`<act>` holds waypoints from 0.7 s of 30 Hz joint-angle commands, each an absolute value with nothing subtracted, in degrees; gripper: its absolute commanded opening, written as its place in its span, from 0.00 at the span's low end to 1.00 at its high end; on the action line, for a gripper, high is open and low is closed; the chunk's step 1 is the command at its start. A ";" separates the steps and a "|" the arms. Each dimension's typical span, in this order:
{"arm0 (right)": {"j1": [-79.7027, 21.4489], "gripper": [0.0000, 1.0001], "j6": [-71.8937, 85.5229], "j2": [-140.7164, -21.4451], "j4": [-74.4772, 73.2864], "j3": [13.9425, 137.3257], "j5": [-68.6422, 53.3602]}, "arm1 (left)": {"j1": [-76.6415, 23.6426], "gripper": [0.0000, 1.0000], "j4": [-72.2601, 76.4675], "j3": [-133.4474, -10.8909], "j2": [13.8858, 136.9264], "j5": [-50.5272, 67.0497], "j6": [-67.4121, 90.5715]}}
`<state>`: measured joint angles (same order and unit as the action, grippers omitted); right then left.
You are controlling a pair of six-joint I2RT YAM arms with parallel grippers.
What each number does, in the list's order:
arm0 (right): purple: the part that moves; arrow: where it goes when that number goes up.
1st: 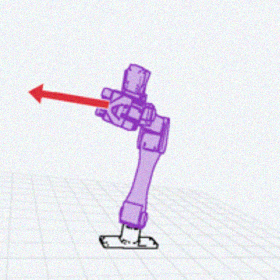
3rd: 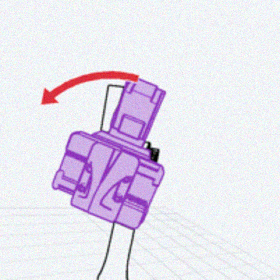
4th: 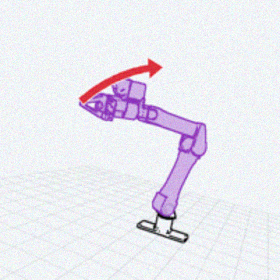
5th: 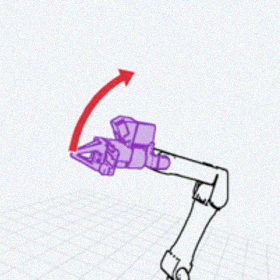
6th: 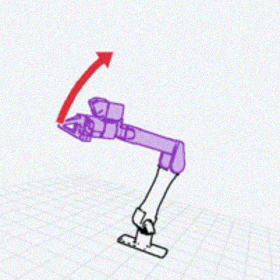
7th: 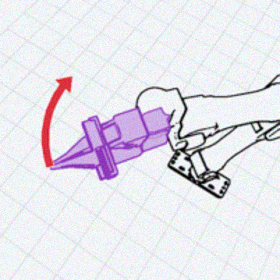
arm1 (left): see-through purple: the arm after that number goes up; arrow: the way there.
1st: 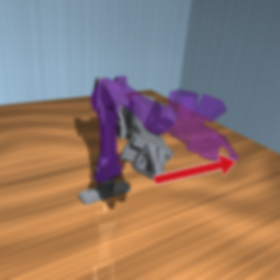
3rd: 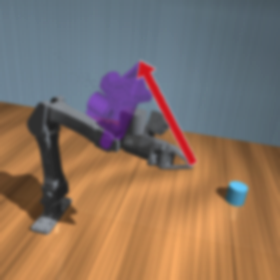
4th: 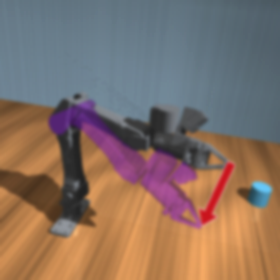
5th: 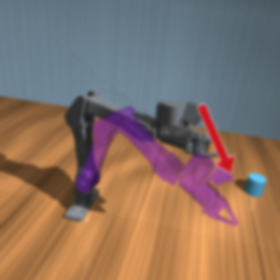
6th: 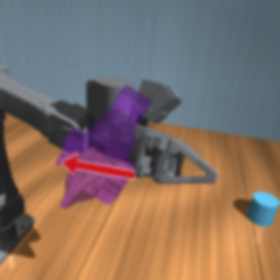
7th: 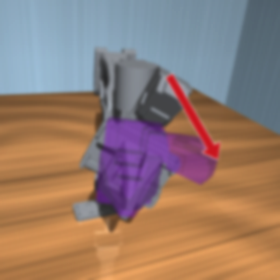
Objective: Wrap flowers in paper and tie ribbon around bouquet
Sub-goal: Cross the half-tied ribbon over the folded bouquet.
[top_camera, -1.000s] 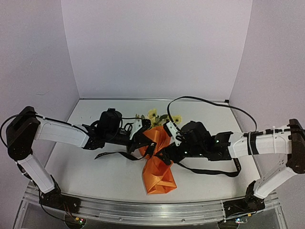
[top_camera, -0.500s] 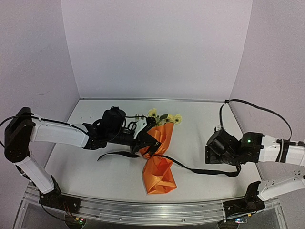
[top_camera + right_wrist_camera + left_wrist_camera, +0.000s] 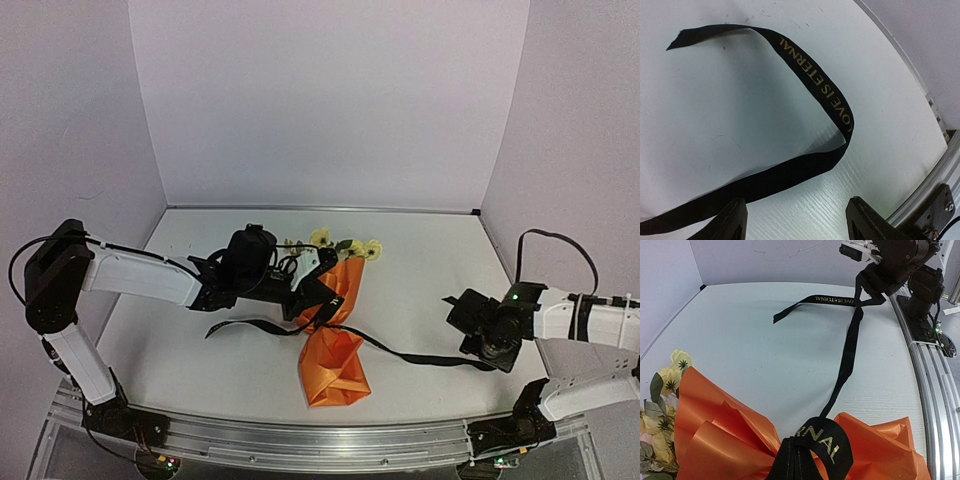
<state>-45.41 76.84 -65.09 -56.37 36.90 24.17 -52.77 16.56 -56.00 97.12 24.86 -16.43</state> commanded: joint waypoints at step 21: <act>-41.22 0.73 97.69 -70.69 -35.64 26.20 20.53 | -52.77 0.00 18.72 -56.68 95.70 24.79 -17.46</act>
<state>-41.56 95.08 -68.31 -39.92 25.93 21.79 -52.77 16.56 -56.03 97.12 24.86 -16.71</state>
